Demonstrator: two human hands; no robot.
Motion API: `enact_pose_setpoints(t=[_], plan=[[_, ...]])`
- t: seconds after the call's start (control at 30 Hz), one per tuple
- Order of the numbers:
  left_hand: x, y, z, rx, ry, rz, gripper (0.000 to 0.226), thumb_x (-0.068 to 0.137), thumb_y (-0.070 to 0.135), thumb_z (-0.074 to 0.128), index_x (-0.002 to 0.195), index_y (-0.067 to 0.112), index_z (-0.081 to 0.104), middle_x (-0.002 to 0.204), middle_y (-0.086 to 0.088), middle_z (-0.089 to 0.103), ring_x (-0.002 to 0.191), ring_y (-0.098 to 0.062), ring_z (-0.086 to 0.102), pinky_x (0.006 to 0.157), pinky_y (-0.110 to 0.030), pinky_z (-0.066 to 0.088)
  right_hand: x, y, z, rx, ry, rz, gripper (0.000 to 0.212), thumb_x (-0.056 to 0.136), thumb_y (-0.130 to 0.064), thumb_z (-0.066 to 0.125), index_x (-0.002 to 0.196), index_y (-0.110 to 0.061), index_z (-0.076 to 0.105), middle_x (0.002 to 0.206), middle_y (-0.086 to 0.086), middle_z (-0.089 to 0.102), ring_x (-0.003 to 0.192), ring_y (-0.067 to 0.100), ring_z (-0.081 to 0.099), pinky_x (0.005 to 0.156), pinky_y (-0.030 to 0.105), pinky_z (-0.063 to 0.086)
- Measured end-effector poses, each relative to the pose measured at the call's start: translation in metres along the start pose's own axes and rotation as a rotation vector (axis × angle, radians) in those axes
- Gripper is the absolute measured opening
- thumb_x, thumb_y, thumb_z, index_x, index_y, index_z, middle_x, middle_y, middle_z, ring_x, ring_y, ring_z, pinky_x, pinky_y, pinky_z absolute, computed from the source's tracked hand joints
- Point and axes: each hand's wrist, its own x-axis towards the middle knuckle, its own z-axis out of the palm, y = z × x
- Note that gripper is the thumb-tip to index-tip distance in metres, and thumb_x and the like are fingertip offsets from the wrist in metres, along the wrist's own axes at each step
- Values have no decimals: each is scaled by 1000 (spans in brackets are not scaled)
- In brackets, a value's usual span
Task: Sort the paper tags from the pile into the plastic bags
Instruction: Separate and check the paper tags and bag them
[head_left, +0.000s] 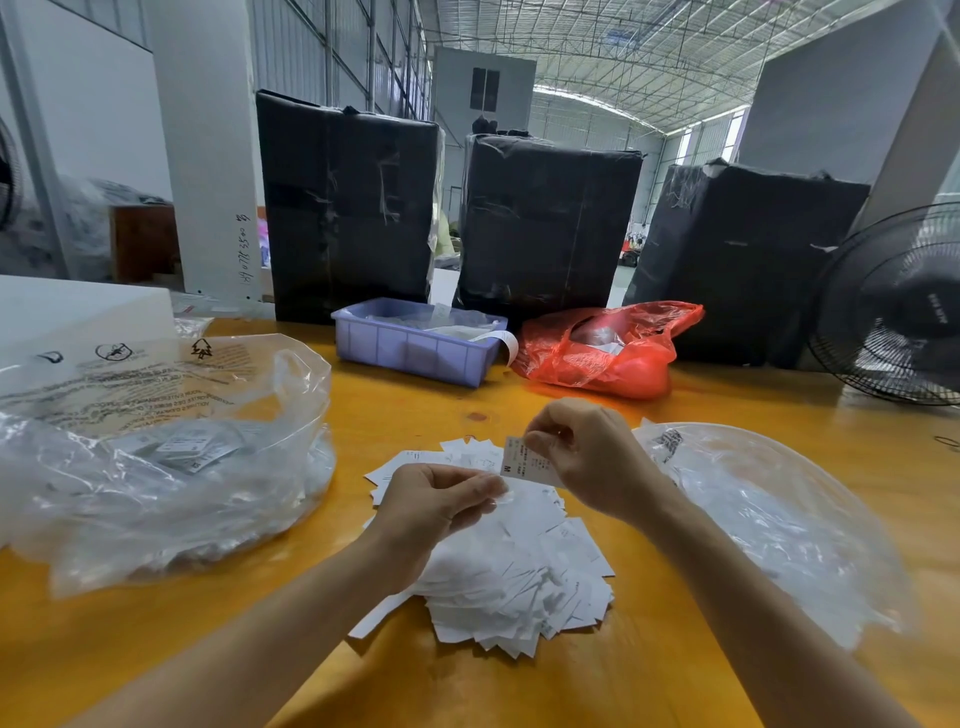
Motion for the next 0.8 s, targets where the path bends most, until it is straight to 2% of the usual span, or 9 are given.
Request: enact_pose_setpoints(t=[0.17,0.27,0.43,0.57,0.63,0.7,0.8], plan=[[0,1,0,2,1,-16,8,81,10,67,80,6,74,81,-6,74,70,-10,66,61,-15,51,-1,-1,2,-5,-15,-14,8,89,-9,62,86,-6,69,80,-3,59,76,10,52,61,10,39],[0,1,0,-11,9,-22,9,83,9,66,78,8,74,78,-7,74,67,-11,66,59,-16,52,-2,-1,4,-5,-59,-21,9,89,-11,61,87,-7,69,80,-6,58,70,2,48,59,8,39],[-1,0,-1,5,0,-13,15,83,7,67,71,11,75,74,-8,72,72,-15,65,62,-18,52,-3,-2,6,20,-148,9,11,91,-16,61,88,-9,69,79,-6,60,74,7,54,56,10,42],[0,-2,-2,13,-27,-7,9,80,9,68,75,10,75,73,-7,73,75,-14,66,65,-20,52,-3,-1,3,48,-216,42,9,88,-14,64,85,-10,71,76,-5,61,67,2,55,51,9,43],[-2,-3,-1,26,-59,-7,8,74,15,71,76,10,76,77,-8,74,76,-13,67,65,-20,52,-3,-1,3,117,-226,72,4,84,-13,69,81,-11,71,75,-5,64,68,3,58,54,11,44],[-3,-4,1,32,-84,-8,17,66,23,71,76,10,76,78,-9,74,76,-14,67,64,-20,52,-4,-3,5,211,-213,90,4,80,-12,73,78,-13,70,72,-8,64,69,5,60,60,17,49],[-2,-5,3,4,-68,-2,12,73,17,69,78,7,75,80,-10,73,79,-15,68,64,-19,53,-4,-5,8,298,-180,116,12,77,-17,77,86,-14,69,76,-4,65,71,9,61,66,27,52]])
